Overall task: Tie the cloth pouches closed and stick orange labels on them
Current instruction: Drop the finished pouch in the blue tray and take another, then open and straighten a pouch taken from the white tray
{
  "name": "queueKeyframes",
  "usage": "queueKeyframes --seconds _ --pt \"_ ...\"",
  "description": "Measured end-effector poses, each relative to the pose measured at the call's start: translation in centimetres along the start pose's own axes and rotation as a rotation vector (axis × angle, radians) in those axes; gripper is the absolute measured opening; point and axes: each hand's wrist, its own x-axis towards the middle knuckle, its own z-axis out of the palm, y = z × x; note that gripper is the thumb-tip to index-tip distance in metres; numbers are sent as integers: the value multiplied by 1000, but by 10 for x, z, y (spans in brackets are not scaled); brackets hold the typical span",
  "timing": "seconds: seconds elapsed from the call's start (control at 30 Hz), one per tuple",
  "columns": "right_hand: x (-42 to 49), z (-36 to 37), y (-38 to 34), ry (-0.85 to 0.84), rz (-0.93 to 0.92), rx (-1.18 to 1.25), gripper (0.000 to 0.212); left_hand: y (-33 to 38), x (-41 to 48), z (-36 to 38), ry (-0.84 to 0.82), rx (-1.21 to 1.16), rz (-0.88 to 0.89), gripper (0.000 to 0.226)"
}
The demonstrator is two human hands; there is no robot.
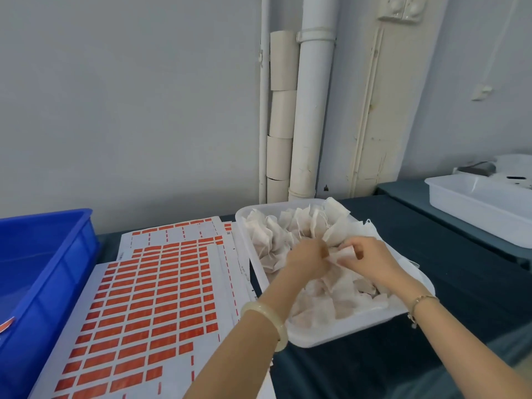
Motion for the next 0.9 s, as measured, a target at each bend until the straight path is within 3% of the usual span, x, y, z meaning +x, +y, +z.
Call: queueKeyframes --seconds 0.23,0.3,0.43,0.53,0.67,0.77,0.9 --pt "-8 -3 -55 128 -107 416 10 -37 -42 -58 166 -238 -50 5" --pt "-8 0 -80 127 -158 540 11 -44 -57 -69 198 -258 -57 11" --pt "-11 17 -128 -1 -262 636 9 -48 -94 -88 221 -401 -39 38" --pt "-19 34 -156 -95 -349 658 13 -54 -120 -100 294 -501 -42 36" --pt "-35 57 -173 -175 -424 731 16 -78 -155 -102 390 -522 -268 35" --pt "-46 77 -180 -308 -397 715 13 -95 -180 -95 391 -530 -337 41" --pt "-56 98 -187 -446 -357 686 13 -106 -210 -86 384 -621 -361 11"
